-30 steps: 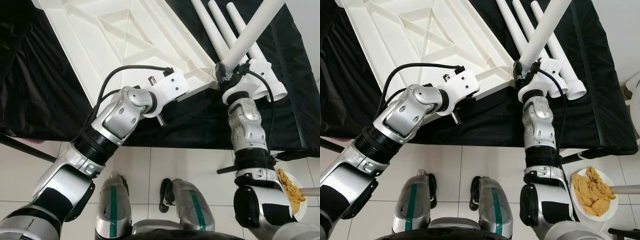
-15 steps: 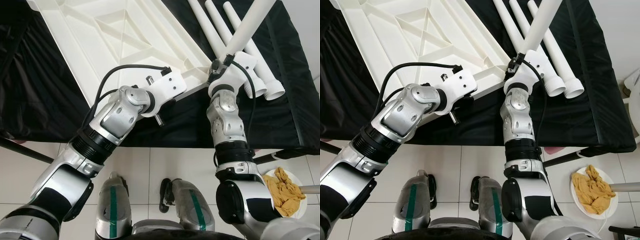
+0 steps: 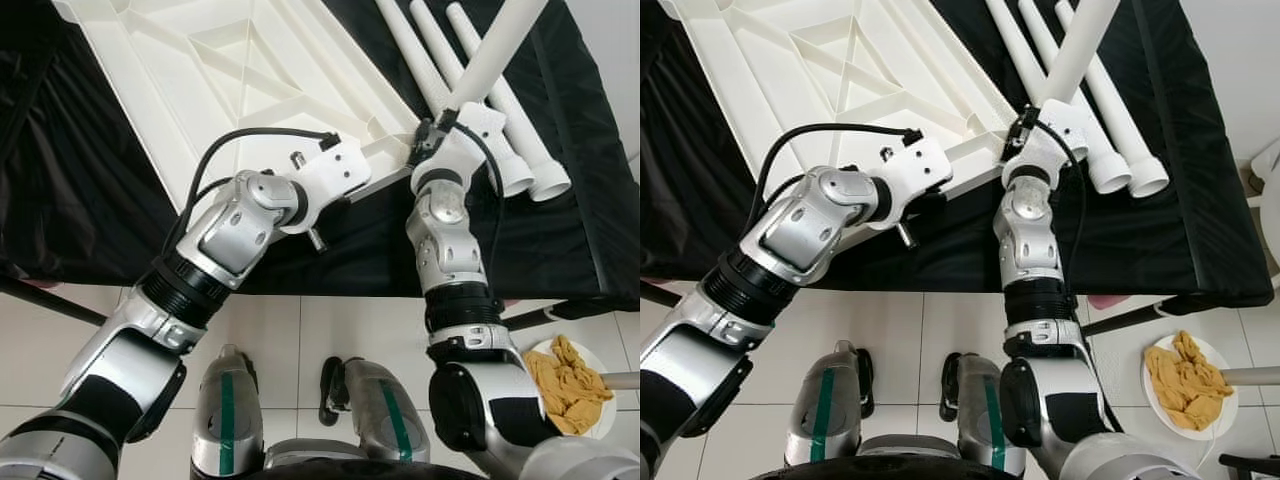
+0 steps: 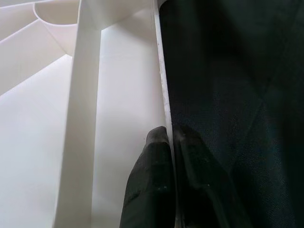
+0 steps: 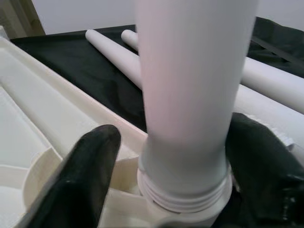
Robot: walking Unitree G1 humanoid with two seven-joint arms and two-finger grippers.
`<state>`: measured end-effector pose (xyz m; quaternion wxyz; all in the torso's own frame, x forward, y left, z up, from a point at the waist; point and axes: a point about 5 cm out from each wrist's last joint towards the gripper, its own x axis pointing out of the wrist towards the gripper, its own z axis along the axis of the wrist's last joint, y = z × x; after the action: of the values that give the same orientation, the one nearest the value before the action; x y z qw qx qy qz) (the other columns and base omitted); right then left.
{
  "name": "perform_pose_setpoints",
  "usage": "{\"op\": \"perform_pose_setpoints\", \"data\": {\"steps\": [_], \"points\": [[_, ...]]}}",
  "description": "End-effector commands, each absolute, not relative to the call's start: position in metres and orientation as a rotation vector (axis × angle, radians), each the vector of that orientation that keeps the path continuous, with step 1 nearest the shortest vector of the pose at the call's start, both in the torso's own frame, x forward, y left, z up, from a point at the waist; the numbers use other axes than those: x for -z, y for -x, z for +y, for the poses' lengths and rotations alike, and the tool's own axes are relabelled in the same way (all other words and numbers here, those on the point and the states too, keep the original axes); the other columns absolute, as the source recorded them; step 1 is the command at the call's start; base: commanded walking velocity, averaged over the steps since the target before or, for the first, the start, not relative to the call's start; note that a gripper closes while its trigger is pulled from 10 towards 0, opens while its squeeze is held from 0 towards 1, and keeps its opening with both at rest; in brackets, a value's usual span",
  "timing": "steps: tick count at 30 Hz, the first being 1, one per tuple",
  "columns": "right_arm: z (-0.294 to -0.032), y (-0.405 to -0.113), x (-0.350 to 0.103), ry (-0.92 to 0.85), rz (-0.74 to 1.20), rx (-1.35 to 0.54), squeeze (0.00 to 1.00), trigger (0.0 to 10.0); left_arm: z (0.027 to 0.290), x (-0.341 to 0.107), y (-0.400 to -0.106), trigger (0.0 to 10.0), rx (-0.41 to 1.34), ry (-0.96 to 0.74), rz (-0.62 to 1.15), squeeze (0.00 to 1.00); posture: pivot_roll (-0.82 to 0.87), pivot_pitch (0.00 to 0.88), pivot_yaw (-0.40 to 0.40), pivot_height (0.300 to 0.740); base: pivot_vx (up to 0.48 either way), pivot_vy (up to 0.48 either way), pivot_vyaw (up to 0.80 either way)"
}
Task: Building children table
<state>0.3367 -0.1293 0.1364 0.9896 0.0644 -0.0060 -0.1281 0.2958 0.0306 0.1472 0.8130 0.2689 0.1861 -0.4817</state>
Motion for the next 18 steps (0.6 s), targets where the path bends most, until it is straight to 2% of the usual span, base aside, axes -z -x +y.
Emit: {"op": "perform_pose_setpoints", "data": {"steps": [1, 12, 13, 18], "points": [[-0.124, -0.334, -0.129, -0.131, 0.020, 0.220, 1.00, 10.0, 0.023, -0.146, -0.293, 10.0, 1.065, -0.590, 0.401, 0.00, 0.04, 0.040, -0.053, 0.740, 0.000, 0.000, 0.00], [-0.142, -0.331, -0.134, -0.105, -0.051, 0.149, 1.00, 10.0, 0.028, -0.146, -0.296, 10.0, 1.050, -0.605, 0.398, 0.00, 0.04, 0.038, -0.050, 0.740, 0.000, 0.000, 0.00], [-0.147, -0.330, -0.136, -0.092, -0.072, 0.131, 0.00, 10.0, 0.030, -0.148, -0.298, 10.0, 1.044, -0.610, 0.389, 0.00, 0.04, 0.037, -0.051, 0.740, 0.000, 0.000, 0.00], [-0.162, -0.325, -0.139, -0.061, -0.117, 0.098, 0.00, 10.0, 0.036, -0.154, -0.303, 10.0, 1.034, -0.612, 0.362, 0.00, 0.04, 0.028, -0.050, 0.740, 0.000, 0.000, 0.00]]}}
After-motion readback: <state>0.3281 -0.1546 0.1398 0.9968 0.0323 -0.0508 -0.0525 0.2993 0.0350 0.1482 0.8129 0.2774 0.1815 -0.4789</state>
